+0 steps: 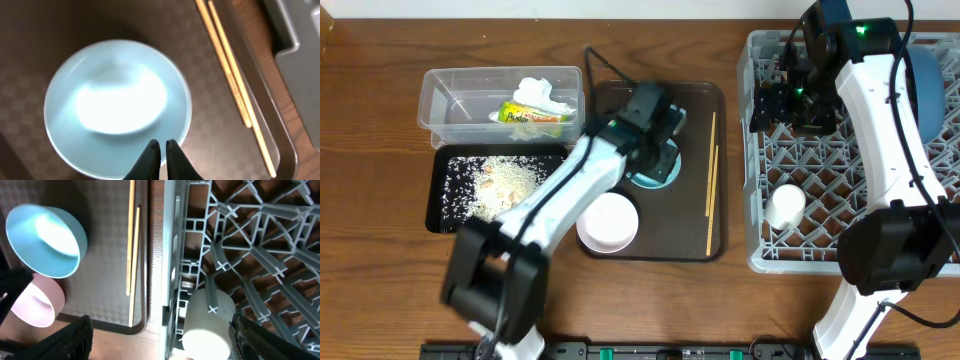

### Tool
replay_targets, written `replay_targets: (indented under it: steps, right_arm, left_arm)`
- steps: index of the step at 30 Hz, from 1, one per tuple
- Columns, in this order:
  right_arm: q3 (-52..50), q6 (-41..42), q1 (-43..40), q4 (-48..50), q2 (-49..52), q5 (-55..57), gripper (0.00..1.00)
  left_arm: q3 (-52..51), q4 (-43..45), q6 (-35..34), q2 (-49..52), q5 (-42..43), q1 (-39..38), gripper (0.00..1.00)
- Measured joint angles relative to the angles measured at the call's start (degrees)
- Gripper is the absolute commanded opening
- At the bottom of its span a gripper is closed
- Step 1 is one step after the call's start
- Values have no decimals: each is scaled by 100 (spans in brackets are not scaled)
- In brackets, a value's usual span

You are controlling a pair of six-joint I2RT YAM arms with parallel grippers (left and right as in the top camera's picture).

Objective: Sort waste into correct bins and load items into the dishwasher rack
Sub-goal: 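Return the empty light-blue bowl to the brown tray with the left gripper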

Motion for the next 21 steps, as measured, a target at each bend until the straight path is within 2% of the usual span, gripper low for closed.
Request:
replay_targets:
  steps: [4, 10, 15, 21]
  right_arm:
    - [0, 0, 116, -2, 0, 4, 85]
    - [0, 0, 240, 24, 0, 0, 86]
    - [0, 24, 282, 216, 0, -7, 86]
    - [0, 337, 595, 688, 0, -9, 80]
  left_arm:
    - [577, -238, 109, 573, -68, 9, 9]
    - [634, -120, 131, 669, -243, 9, 9]
    - [643, -127, -42, 487, -605, 28, 29]
    - [645, -400, -798, -313, -850, 409, 40]
